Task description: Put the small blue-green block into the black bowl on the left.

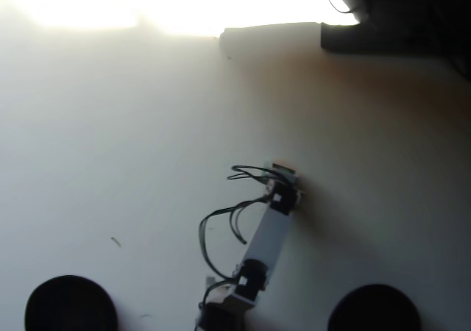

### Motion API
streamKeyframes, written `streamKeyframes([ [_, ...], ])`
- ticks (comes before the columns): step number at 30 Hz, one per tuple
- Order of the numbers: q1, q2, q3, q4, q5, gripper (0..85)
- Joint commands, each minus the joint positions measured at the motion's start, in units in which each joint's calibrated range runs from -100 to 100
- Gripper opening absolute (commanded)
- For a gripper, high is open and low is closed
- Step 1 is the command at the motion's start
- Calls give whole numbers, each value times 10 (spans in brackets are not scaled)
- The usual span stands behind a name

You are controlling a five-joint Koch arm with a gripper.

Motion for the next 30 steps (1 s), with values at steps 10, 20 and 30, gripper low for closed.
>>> streamKeyframes([
  [10,118,-237,-119,19,49,31],
  [20,295,-423,-110,-166,151,31],
  [30,424,-415,-76,-223,217,31],
])
